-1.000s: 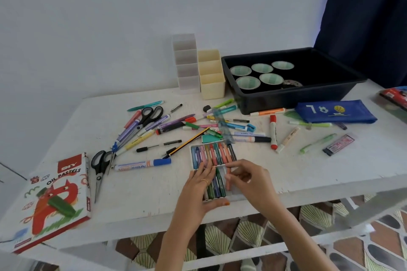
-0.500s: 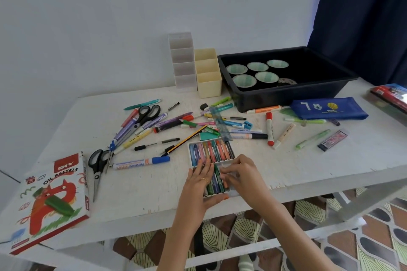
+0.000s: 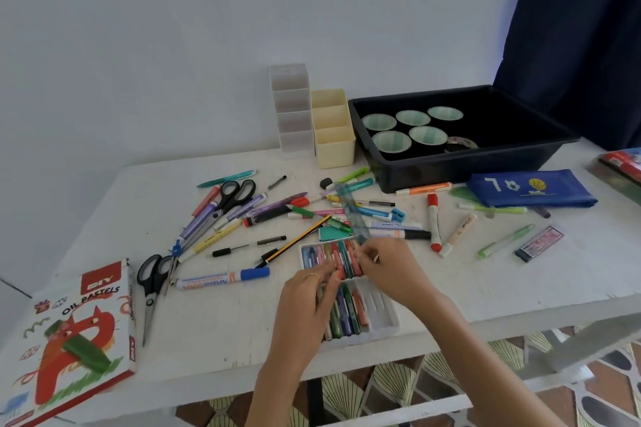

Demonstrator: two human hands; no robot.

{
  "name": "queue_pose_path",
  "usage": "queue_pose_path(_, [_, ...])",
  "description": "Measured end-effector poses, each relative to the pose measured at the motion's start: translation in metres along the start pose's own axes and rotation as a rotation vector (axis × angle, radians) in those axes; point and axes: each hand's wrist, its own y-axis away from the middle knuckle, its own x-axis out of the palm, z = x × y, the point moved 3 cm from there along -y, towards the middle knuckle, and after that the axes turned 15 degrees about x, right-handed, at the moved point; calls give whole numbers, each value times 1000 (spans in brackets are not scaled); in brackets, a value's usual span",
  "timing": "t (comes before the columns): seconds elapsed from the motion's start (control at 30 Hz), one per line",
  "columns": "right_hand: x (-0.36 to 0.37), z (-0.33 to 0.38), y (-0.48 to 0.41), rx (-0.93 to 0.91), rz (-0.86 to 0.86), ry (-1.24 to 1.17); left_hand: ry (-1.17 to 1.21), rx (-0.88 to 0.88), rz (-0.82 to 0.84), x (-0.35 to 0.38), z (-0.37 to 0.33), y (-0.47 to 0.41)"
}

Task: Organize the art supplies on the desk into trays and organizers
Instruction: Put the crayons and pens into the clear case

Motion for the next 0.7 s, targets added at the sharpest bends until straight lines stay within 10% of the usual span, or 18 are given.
queue_pose_path(0.17, [-2, 38, -57, -130, -145, -53, -60, 39, -65, -6, 6, -29])
queue_pose_path(0.5, [21, 33, -145, -212, -313, 582, -50, 20, -129, -1, 12, -60])
queue_pose_path(0.7, [9, 22, -150, -220, -258, 410, -18, -25, -132, 7, 18, -61])
